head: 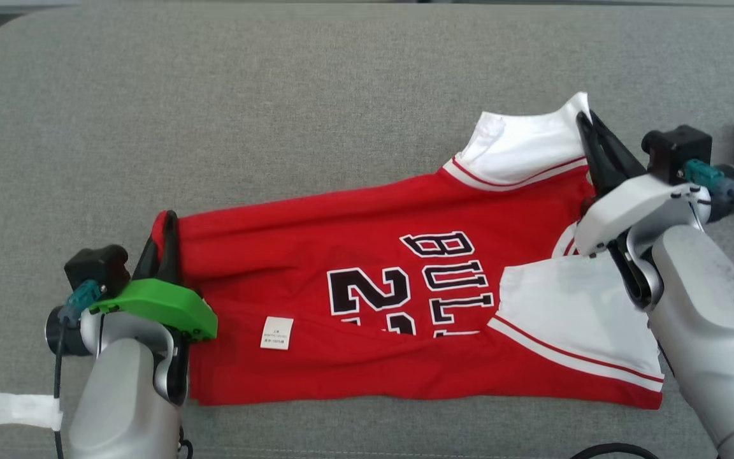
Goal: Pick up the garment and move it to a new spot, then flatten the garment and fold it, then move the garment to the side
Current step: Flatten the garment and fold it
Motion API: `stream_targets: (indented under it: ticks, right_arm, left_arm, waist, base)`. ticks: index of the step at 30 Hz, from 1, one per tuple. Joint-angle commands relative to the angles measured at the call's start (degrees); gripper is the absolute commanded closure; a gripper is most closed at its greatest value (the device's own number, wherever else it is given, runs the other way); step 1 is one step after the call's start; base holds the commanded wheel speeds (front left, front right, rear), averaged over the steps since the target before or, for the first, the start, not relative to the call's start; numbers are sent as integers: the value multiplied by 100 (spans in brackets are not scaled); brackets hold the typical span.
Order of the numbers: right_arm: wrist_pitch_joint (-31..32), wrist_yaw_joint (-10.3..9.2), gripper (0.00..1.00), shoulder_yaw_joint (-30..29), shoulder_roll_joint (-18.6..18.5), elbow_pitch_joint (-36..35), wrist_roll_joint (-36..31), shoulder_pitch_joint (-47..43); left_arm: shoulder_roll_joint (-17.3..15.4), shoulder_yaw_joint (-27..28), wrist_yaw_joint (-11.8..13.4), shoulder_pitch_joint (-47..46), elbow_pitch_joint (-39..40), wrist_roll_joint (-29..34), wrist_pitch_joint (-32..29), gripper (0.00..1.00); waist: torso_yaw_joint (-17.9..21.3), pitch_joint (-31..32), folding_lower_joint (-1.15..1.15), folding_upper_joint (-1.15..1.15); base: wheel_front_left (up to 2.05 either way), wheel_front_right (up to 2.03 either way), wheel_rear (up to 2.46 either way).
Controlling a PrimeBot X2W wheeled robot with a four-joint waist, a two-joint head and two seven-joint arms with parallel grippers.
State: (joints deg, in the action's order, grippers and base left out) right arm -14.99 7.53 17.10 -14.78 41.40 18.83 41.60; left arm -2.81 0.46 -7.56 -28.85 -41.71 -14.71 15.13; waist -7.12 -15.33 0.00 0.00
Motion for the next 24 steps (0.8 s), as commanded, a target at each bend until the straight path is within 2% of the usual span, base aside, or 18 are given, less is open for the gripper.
stream_targets:
  ticks: [1,5,14,24]
  right_arm:
    - [-19,-11,100,-5,-48,-67,55,-150]
    - [-19,-11,100,-44,-84,-450,176,-808]
    - [-19,-10,100,-327,148,-908,299,-2013]
    - [-19,-10,100,-631,347,-904,145,-2456]
  left_arm:
    - [-28,10,16,122,23,-27,-4,100]
    - [-27,-67,16,481,100,-166,-4,100]
    - [-24,-312,15,1203,170,-405,-4,100]
    - [-23,-440,15,1571,197,-429,-5,100]
  waist:
    - [83,266,0,0]
    - [144,477,0,0]
    - [326,722,0,0]
    - [333,732,0,0]
  base:
    - [0,0,0]
    - [0,0,0]
    - [0,0,0]
    - [0,0,0]
